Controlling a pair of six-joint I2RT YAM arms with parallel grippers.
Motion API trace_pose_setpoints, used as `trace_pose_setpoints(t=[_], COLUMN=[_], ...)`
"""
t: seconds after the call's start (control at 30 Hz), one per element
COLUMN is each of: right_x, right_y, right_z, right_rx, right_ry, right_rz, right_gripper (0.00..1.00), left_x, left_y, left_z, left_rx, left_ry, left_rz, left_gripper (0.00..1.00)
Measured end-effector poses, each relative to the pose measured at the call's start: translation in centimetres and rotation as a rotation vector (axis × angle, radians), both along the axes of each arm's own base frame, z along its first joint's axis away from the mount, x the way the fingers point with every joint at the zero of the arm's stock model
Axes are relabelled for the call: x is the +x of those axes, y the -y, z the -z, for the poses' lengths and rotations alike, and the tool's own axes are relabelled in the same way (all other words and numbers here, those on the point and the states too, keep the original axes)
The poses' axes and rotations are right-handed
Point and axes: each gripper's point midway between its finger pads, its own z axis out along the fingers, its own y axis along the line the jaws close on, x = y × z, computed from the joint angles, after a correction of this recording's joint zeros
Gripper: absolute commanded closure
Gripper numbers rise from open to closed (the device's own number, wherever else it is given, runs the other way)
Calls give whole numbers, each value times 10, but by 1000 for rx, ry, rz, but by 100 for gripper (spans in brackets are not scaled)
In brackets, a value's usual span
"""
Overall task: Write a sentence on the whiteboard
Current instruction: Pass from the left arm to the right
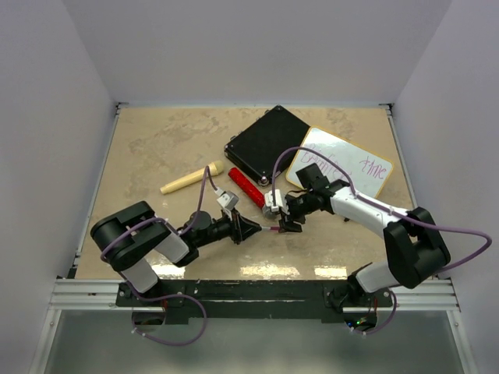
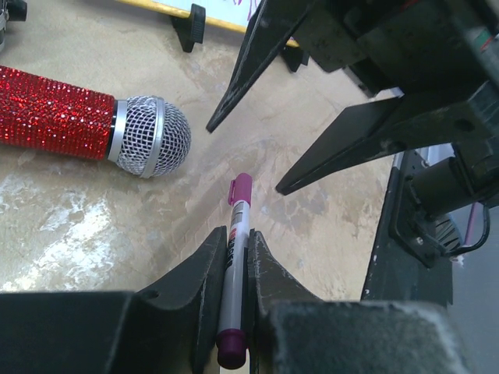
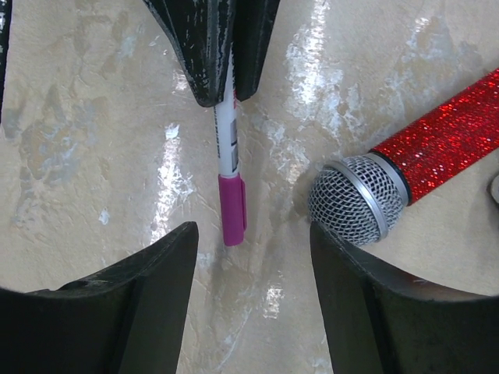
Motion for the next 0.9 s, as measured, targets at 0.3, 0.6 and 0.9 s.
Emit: trace_pose_setpoints(t=[0.3,0.6,0.9], right_x=[-8,-10,-16], right_y=[-4,-5,15], right_z=[13,13,16], right_rx=[-35,-42,-111], right_ry=[-27,-26,-57], right_rz=[-30,-34,2], right_gripper=[72,100,100], left_x=[0,2,3], left_y=[1,1,23], left_z=[-15,-15,-7], left_rx=[-40,-58,-78], left_ry=[14,-30,-89], left_rz=[-2,-25,3], left_gripper=[100,100,100])
